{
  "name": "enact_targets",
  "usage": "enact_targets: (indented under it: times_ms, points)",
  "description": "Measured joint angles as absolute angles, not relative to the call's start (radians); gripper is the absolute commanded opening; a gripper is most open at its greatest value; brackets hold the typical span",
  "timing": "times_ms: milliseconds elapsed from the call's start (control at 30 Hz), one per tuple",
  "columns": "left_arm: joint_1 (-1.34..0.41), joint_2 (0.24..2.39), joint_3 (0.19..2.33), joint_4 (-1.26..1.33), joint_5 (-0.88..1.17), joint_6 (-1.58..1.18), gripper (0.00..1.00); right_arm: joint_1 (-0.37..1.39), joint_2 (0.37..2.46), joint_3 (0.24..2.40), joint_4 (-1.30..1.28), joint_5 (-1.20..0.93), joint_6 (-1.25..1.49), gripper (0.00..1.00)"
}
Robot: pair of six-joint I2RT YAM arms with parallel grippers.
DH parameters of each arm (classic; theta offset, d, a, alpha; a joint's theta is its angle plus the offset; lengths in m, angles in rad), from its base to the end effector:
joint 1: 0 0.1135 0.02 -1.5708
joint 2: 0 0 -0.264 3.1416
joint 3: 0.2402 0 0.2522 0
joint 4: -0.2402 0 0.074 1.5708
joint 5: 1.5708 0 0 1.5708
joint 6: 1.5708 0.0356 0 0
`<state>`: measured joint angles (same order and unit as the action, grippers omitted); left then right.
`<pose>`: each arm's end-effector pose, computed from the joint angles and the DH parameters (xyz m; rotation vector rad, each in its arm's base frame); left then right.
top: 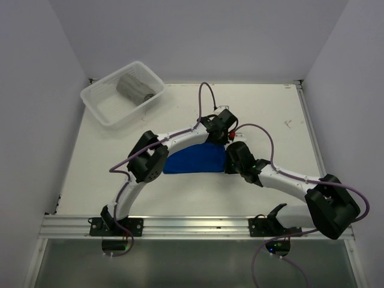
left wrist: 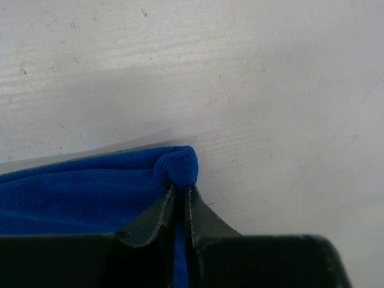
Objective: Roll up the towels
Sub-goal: Roll the towel
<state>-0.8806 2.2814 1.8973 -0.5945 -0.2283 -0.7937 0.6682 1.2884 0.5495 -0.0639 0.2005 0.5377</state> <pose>0.3261 -0.3823 0.1873 0.0217 2.5558 -0.3827 0.1956 0.1453 0.1681 -0.0586 2.3798 0.3479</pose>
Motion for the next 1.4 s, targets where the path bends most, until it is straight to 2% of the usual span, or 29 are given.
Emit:
enact_targets:
  times_ms: [567, 1400]
  points:
    - [-0.816, 2.119, 1.639, -0.357, -0.137, -0.794, 0.00, 0.692, 1.289, 0.657, -0.156, 0.239, 0.519, 0.00]
    - [-0.732, 2.049, 1.460, -0.239, -0.051, -0.789, 0.00, 0.727, 1.449, 0.741, -0.114, 0.160, 0.535, 0.00]
